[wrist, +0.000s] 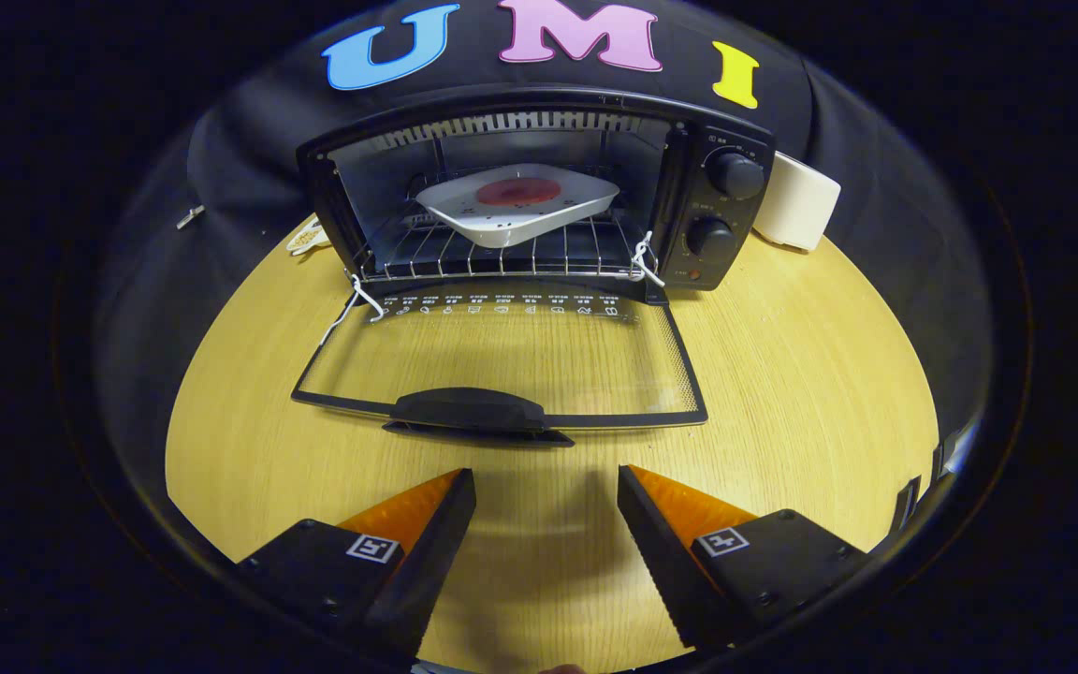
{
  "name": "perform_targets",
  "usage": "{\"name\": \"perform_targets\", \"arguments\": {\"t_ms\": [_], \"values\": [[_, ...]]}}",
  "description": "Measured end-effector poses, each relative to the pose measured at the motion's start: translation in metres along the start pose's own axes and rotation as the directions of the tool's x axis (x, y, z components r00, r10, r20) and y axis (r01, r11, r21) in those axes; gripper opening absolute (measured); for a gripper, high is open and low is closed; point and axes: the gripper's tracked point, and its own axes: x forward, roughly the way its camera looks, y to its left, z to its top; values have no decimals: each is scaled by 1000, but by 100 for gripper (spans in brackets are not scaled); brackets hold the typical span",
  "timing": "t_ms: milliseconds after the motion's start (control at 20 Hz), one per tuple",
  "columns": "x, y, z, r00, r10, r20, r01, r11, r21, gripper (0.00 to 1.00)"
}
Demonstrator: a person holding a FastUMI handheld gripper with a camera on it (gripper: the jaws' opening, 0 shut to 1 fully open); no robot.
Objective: Open the toaster oven, put the food inside, and close the toaster oven door.
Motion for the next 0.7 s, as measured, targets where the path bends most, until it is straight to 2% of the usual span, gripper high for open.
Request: {"name": "perform_targets", "arguments": {"t_ms": [300, 500, 700], "values": [[22, 12, 7, 1000, 1, 8, -1, 1000, 19, 99], [23, 9, 4, 1000, 10, 11, -9, 1000, -23, 99], [4, 12, 20, 998, 38, 51, -34, 997, -67, 99]]}}
